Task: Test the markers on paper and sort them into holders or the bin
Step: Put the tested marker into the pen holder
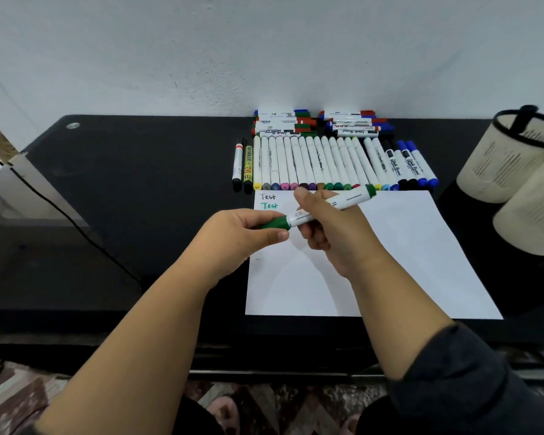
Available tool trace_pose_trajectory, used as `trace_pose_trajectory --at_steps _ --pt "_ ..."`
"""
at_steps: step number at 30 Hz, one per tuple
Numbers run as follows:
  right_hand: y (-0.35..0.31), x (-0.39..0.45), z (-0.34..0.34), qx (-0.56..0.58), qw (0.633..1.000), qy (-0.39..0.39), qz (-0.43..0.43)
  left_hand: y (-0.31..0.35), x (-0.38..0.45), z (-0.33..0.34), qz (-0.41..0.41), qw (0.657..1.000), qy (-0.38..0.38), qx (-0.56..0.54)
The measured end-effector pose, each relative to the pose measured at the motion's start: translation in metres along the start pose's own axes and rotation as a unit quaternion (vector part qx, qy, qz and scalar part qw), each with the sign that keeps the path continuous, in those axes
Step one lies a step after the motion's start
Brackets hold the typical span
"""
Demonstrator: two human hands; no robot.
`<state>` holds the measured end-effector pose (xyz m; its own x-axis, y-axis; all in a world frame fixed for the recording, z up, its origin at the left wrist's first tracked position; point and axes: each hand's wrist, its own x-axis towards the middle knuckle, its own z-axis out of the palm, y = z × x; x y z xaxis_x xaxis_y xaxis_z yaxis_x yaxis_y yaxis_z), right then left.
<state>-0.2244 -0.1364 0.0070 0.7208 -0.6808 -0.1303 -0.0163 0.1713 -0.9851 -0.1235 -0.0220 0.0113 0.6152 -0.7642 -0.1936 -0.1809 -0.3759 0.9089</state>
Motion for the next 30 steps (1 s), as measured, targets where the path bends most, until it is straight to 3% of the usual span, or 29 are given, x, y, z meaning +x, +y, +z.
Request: trace_pose_trajectory --at_steps 4,12,23,30 --pt "-0.004 -0.001 -0.002 0.027 1.0 0.003 0.005 0.001 0.0 -0.001 0.002 1.0 0.01 -0.02" --pt "0.001 0.004 -0.002 0.055 0.997 0.051 0.024 0.008 -0.001 0.004 -0.009 0.998 -0.04 -0.048" --pt "0.007 0.007 0.004 0.126 0.985 0.095 0.072 0.007 0.001 0.013 0.007 1.0 -0.001 -0.022" --pt "0.009 0.007 0.007 0.138 0.984 0.091 0.063 0.01 -0.001 0.01 -0.016 0.998 -0.029 -0.047"
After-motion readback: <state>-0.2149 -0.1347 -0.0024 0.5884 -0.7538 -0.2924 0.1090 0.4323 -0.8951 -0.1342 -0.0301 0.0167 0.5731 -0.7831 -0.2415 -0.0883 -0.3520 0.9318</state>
